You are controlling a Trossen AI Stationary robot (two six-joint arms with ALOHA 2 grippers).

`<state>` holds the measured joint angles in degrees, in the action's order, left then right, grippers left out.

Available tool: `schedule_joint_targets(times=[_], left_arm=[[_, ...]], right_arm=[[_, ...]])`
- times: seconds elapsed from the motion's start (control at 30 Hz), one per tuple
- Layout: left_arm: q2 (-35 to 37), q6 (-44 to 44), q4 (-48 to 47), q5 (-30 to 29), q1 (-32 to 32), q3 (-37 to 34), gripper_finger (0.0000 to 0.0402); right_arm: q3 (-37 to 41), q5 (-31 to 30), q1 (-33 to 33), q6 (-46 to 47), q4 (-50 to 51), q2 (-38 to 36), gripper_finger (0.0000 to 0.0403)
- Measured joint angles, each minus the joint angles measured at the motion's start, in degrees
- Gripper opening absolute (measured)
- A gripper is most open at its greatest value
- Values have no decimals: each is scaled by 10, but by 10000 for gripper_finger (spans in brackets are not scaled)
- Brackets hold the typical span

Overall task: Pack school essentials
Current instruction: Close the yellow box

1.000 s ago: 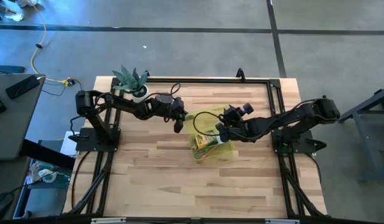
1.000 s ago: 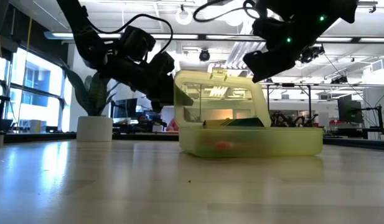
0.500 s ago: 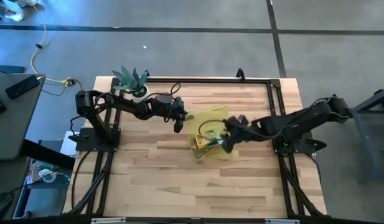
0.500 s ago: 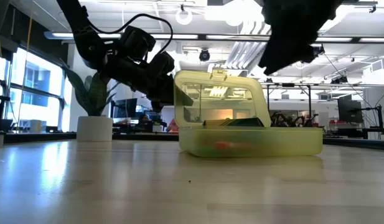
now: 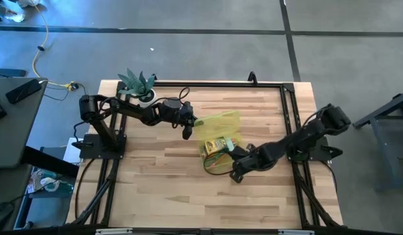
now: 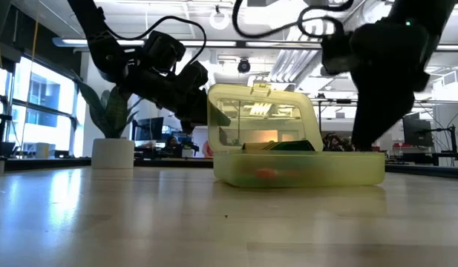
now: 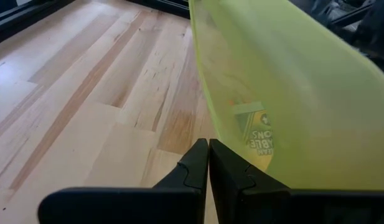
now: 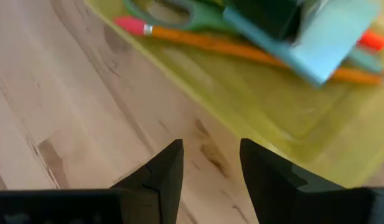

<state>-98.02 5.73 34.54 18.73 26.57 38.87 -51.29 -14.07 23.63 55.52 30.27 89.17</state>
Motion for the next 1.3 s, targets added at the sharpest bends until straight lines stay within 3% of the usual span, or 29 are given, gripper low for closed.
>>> schedule_joint_targets(times=[0.27, 0.5, 0.8, 1.03, 1.3], left_arm=[[0, -21, 0, 1, -1, 0, 5], [0, -34, 2, 2, -2, 0, 5], [0, -55, -1, 34, -31, 42, 5], [0, -71, -84, 31, -71, 85, 5], [0, -74, -159, 27, -131, 86, 5]], right_arm=[[0, 5, 4, 24, -64, 81, 148], [0, -70, 4, 25, -139, 121, 148], [0, -106, 4, 25, -182, 133, 148], [0, -116, 4, 25, -185, 133, 148], [0, -127, 4, 19, -187, 133, 148]])
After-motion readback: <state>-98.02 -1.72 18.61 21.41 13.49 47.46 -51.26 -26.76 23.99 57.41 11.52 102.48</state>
